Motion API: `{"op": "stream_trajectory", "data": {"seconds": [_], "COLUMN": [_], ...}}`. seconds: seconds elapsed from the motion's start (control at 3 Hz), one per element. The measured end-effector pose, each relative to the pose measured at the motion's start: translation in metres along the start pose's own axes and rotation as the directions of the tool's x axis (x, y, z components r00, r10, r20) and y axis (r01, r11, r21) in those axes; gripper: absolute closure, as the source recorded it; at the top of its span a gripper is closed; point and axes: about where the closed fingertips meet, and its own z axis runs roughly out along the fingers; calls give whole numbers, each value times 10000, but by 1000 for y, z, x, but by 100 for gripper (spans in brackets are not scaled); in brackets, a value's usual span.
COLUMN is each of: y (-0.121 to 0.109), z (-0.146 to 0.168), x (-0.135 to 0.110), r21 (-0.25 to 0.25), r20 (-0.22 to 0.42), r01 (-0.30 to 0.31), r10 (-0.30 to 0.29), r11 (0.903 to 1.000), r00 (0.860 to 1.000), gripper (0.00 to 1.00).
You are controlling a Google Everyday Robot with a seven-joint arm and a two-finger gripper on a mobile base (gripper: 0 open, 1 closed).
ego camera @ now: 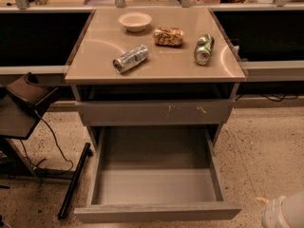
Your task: Close middle drawer
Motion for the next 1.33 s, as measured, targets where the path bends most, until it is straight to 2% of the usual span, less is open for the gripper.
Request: {"op": "stream_trajectory", "data": {"seconds": [0.33,0.67,1.0,1.33], "y": [13,24,21,26], "z": [58,103,142,175], "x": [28,34,22,8], "r21": [-755,-1274,-1577,-2136], "r20": [400,526,701,837], "r01": [-608,-413,391,1290], "r10": [640,483,-283,-1134], "r11": [9953,9910,9867,9684], "r00": [9971,9974,9971,9900], "gripper": [0,0,0,0]}}
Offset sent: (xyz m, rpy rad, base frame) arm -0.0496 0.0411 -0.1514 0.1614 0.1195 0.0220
